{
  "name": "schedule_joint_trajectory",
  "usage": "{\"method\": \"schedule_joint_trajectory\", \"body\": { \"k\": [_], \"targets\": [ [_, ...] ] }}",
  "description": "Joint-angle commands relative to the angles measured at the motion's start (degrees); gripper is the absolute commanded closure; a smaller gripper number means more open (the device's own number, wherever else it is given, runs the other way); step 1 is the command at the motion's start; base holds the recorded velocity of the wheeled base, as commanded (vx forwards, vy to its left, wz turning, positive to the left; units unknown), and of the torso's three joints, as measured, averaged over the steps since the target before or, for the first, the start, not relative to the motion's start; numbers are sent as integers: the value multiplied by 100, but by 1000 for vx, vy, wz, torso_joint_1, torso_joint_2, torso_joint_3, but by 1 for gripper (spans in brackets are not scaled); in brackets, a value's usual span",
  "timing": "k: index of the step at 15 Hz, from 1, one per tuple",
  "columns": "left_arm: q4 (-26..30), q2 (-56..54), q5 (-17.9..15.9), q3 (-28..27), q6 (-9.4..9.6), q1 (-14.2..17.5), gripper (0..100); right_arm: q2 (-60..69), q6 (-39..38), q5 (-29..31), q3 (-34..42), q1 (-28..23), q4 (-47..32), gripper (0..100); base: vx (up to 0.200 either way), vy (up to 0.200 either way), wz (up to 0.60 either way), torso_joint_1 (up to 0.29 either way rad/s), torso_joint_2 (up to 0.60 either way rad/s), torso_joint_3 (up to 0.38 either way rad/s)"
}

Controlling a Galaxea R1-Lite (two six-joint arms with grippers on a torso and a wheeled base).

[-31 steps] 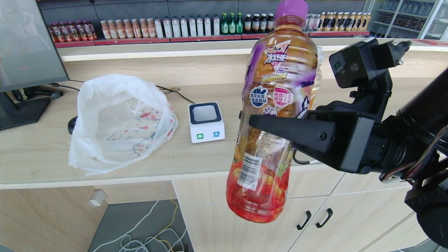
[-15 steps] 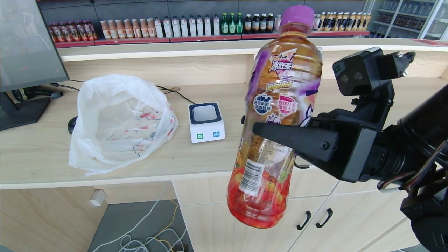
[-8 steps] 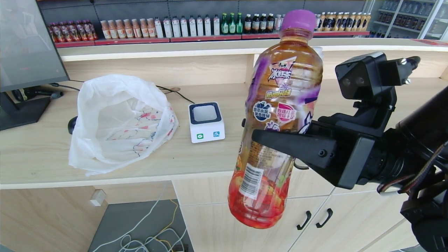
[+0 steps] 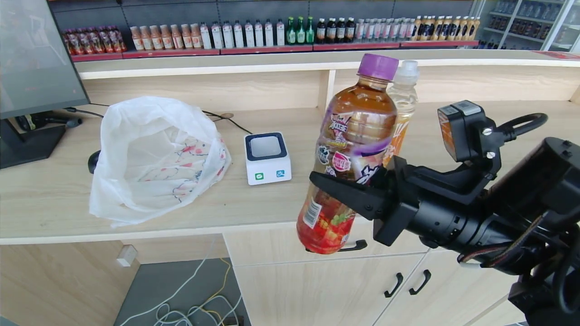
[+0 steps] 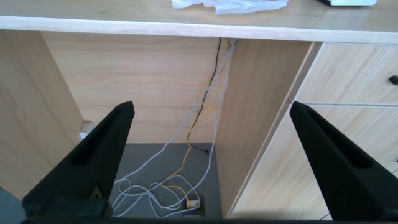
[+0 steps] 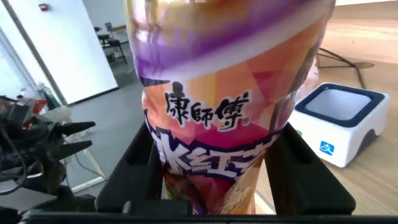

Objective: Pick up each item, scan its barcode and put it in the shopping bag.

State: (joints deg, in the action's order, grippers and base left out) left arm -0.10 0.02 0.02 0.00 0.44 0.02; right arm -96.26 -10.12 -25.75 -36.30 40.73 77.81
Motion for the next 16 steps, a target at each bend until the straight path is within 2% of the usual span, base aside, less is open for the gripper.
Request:
{"method": "schedule_joint_trajectory", "body": {
  "k": [1,3,4,6,7,10,13,16],
  "targets": [
    [1,-2,6,0,0,6,0,213,291,588,264,462,-3,100,0,0,0,0,0,0],
    [-8,-2,6,0,0,6,0,353,643,1195,440,875,-3,100,0,0,0,0,0,0],
    [1,-2,-2,0,0,6,0,380,1117,1599,396,1245,-3,100,0,0,0,0,0,0],
    [1,-2,6,0,0,6,0,415,1469,2329,387,1543,6,100,0,0,0,0,0,0],
    [-8,-2,6,0,0,6,0,424,1530,2557,361,1561,6,100,0,0,0,0,0,0],
    [1,-2,-2,0,0,6,0,265,2154,3998,229,1570,375,100,0,0,0,0,0,0],
    [1,-2,-2,0,9,6,0,-25,2348,4807,159,1605,964,100,0,0,0,0,0,0],
    [-8,-2,-2,0,9,6,0,-113,2392,5097,88,1622,990,100,0,0,0,0,0,0]
  ]
}}
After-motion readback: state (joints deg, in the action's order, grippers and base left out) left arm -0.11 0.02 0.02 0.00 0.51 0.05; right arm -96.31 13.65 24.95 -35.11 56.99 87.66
